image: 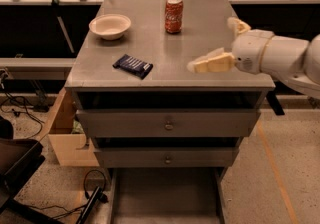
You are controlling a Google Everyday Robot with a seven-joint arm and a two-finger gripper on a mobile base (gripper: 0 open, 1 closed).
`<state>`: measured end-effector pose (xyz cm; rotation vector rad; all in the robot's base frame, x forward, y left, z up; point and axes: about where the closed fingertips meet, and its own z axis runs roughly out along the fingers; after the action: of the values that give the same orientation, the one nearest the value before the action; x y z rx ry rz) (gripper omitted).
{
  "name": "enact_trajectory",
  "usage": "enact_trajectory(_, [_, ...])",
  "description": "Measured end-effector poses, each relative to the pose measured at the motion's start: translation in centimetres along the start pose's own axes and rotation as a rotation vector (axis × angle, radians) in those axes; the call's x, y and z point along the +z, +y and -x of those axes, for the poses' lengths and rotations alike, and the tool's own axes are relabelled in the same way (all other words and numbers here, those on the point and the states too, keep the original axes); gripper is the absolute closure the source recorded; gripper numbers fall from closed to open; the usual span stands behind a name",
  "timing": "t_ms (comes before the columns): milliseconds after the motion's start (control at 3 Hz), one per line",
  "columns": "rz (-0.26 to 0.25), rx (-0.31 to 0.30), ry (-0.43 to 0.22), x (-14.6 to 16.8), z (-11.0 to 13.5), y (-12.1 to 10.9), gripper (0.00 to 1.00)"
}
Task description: Place coke can into bottom drawer
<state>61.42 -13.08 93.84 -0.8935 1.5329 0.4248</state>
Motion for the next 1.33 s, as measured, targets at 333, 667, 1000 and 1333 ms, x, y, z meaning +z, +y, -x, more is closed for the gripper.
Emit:
enact_trajectory(333, [0.048,0.048,-0.061,6.8,0.8,-2.3,0.0])
enact_trajectory(667, [0.061,0.058,-0.072,11.9,1.6,-5.2,0.0])
enact_trajectory(1000, [0.078,0.03,-0.045,17.7,1.9,-8.6,0.0])
enact_trajectory(1333, [0.087,0.017,-0.033,20.8,1.4,-10.8,0.0])
